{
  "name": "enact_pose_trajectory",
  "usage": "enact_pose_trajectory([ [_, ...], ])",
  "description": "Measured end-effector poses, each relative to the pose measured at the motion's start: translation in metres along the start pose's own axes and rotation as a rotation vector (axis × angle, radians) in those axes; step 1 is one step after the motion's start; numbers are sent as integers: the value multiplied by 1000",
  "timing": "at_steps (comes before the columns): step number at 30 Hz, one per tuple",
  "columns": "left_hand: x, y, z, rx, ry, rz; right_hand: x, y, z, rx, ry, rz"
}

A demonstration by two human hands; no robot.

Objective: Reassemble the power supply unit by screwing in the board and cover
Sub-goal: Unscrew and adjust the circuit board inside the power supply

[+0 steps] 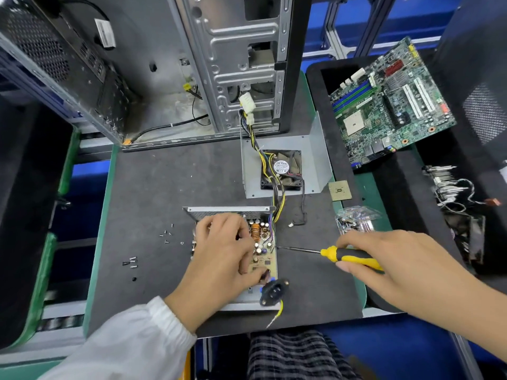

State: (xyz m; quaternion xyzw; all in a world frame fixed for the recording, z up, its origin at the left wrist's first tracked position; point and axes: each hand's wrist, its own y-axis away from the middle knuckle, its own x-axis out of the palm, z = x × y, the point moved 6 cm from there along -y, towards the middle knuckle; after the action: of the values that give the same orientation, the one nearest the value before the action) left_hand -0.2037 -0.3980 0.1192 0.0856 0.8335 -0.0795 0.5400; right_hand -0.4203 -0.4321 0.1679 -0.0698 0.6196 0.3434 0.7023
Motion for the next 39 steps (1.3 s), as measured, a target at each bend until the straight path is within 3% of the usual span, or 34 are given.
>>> enact_pose_trajectory([
  [3,-2,-7,-4,120,-80,44,17,13,-3,81,-69,-47],
  [7,6,0,3,533,-279,229,31,25,0,220,-159,-84],
  [9,12,0,15,584,-353,292,32,28,5,263,-194,-109],
  [13,16,4,21,528,-296,183,27,31,16,262,-289,-185],
  [16,11,6,25,353,-293,68,27,32,21,247,-351,-201],
  [20,13,-3,26,164,-405,182,26,33,20,250,-415,-232],
  [23,23,-4,20,166,-450,230,30,29,24,238,-417,-220],
  [30,19,-3,22,175,-304,86,36,20,32,242,-411,-138],
  [39,17,-4,21,159,-304,110,37,14,38,228,-413,-118],
])
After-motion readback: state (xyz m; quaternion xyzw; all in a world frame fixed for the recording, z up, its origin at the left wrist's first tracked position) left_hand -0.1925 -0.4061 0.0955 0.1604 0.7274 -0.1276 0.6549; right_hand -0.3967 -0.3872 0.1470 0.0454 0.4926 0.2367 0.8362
